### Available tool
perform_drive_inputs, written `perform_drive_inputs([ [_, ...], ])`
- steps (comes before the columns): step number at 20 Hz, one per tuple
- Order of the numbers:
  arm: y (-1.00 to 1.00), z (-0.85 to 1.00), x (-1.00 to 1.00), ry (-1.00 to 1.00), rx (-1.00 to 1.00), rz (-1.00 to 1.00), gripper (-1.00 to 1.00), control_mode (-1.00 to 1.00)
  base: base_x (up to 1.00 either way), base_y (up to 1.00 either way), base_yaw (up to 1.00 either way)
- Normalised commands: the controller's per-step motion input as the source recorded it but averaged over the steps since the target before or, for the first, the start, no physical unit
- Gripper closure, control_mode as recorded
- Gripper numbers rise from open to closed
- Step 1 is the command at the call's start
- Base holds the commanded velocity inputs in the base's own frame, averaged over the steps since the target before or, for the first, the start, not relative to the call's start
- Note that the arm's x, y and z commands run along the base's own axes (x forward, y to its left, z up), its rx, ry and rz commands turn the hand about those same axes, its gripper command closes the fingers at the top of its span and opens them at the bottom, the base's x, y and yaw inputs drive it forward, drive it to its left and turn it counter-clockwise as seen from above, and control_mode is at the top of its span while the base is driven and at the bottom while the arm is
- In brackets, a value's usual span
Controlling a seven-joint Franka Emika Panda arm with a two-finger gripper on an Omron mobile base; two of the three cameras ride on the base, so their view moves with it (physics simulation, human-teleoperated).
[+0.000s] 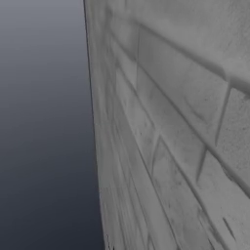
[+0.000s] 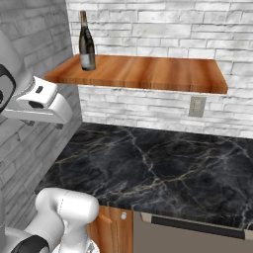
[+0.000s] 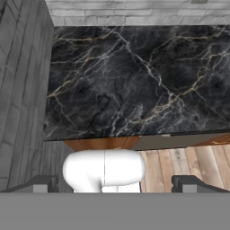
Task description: Get the candle and the wine from the cabinet and move them to the dining counter.
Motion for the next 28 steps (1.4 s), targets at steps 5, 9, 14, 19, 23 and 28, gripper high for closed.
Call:
perform_drive_inputs([
  [5,0.00,0.00,0.00,0.00,0.00,0.00,-1.00,-1.00,0.00,0.00,0.00],
  [9,0.01,0.00,0.00,-0.04,0.00,0.00,-1.00,-1.00,0.00,0.00,0.00],
  [14,0.01,0.30,0.00,-0.21,0.00,0.01,-1.00,-1.00,0.00,0.00,0.00],
  [19,0.00,0.50,-0.02,-0.29,0.03,0.03,-1.00,-1.00,0.00,0.00,0.00],
  [23,0.00,0.49,0.00,-0.29,0.04,0.08,-1.00,-1.00,0.00,0.00,0.00],
  [28,0.19,0.33,0.00,-0.21,0.02,0.13,-1.00,-1.00,0.00,0.00,0.00],
])
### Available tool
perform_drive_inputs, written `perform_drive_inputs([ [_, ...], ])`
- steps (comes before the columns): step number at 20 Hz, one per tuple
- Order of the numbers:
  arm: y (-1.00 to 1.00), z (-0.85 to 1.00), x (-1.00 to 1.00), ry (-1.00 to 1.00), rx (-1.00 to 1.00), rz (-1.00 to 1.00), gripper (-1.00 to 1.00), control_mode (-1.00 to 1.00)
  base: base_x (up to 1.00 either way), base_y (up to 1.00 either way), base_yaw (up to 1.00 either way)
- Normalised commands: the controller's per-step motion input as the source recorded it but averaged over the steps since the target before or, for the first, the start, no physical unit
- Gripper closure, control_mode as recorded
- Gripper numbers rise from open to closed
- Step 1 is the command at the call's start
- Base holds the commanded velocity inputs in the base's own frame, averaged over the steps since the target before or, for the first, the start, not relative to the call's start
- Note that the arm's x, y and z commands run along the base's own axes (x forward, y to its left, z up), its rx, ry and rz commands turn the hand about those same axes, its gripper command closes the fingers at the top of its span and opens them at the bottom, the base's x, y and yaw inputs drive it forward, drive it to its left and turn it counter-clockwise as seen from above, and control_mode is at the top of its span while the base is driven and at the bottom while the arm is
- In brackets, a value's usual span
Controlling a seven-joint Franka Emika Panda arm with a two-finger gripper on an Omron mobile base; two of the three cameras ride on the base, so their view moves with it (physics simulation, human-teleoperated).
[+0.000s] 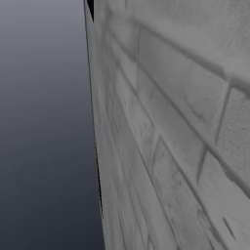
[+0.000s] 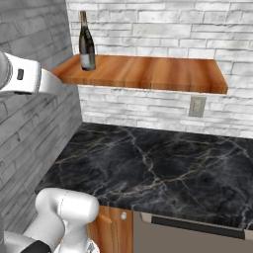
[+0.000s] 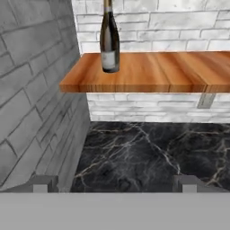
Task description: Get the candle and the wine from the cabinet and move them to the dining counter.
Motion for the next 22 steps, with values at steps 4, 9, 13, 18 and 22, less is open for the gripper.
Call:
perform_drive_inputs([
  [4,0.02,0.48,0.00,-0.28,0.00,0.07,-1.00,-1.00,0.00,0.00,0.00],
  [9,0.00,0.39,0.00,-0.23,0.00,0.02,-1.00,-1.00,0.00,0.00,0.00],
  [13,0.01,0.07,0.00,-0.04,0.00,0.00,-1.00,-1.00,0.00,0.00,0.00],
  [18,0.00,0.21,0.19,0.01,0.00,0.00,-1.00,-1.00,0.00,0.00,0.00],
  [22,0.00,0.38,0.22,0.05,0.00,0.00,-1.00,-1.00,0.00,0.00,0.00],
])
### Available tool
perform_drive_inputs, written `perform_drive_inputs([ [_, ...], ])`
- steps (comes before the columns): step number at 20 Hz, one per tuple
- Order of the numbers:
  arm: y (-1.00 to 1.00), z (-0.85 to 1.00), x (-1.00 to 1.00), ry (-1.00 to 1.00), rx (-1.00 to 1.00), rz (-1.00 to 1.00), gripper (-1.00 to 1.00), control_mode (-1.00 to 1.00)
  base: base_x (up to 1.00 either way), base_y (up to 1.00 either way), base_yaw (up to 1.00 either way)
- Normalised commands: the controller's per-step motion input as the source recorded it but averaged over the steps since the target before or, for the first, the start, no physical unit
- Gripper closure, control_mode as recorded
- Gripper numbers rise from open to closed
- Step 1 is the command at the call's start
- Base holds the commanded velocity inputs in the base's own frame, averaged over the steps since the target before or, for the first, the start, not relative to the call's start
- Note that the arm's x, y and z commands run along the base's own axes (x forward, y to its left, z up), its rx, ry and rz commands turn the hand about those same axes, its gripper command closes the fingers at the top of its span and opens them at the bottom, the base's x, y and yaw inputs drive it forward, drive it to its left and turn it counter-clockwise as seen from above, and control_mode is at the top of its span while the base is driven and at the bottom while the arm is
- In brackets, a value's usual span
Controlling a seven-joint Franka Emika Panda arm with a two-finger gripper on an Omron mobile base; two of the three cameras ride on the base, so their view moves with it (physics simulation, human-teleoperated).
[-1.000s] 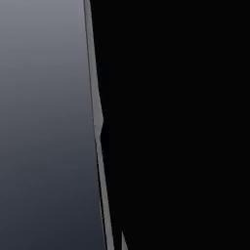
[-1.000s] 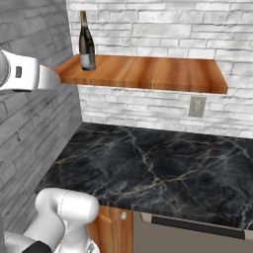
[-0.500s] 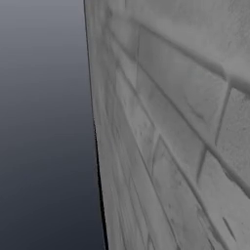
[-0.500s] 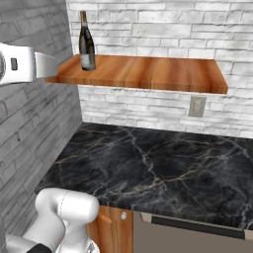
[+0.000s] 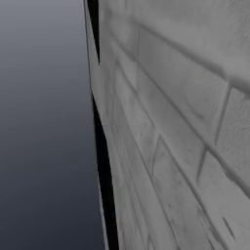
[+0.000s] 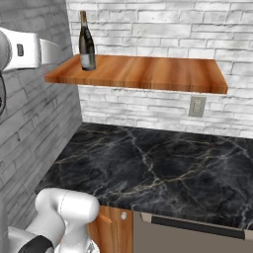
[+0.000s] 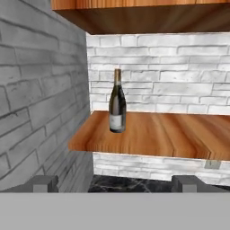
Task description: Get the candle and the wine from the cabinet and move them to the dining counter.
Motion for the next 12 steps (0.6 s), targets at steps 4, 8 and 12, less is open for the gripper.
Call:
perform_drive_inputs([
  [4,0.00,0.29,0.23,0.06,0.00,0.00,-1.00,-1.00,0.00,0.00,0.00],
  [8,0.08,0.18,0.34,0.08,0.00,0.01,-1.00,-1.00,0.00,0.00,0.00],
  [12,0.02,0.05,0.30,0.05,0.00,0.05,-1.00,-1.00,0.00,0.00,0.00],
])
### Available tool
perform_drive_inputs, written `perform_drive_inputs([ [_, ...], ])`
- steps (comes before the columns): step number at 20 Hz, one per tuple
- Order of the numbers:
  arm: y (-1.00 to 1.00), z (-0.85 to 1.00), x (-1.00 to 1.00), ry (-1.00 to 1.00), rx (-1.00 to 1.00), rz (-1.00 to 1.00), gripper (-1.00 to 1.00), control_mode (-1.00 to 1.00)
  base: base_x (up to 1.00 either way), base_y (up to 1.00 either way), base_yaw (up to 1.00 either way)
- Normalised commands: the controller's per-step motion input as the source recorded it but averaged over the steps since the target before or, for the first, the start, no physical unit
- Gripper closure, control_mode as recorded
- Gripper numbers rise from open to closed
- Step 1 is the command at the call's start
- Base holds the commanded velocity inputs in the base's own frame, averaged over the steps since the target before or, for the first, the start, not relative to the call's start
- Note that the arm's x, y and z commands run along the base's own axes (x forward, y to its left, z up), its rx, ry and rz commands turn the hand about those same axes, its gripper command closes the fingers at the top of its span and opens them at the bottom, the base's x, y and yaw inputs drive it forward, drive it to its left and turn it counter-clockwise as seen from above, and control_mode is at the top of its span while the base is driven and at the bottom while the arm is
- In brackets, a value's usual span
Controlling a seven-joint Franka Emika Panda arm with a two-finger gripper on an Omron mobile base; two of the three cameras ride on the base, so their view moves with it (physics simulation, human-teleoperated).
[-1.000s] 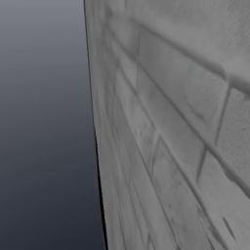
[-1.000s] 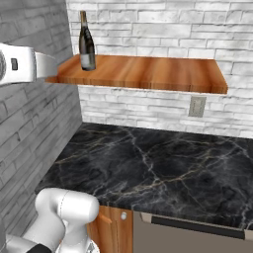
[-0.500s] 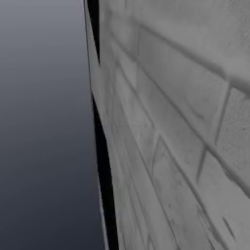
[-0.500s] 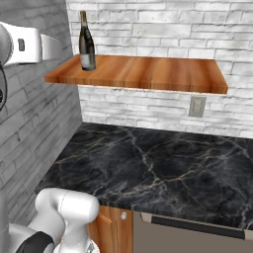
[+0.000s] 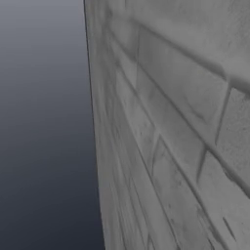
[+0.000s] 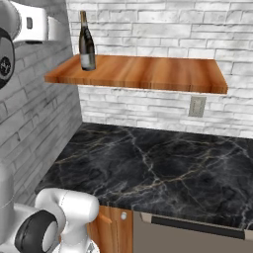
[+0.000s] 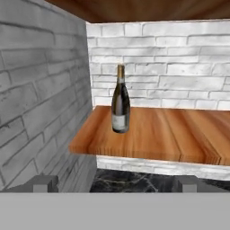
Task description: Get the candle and the wine from the cabinet and move them to the dining counter.
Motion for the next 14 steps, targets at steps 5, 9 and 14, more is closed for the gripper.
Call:
perform_drive_inputs([
  [5,0.05,0.00,0.37,0.00,0.00,0.06,-1.00,-1.00,0.00,0.00,0.00],
  [9,0.04,-0.04,0.36,-0.05,0.00,0.07,-1.00,-1.00,0.00,0.00,0.00],
  [14,0.01,-0.07,0.41,-0.04,0.00,0.07,-1.00,-1.00,0.00,0.00,0.00],
])
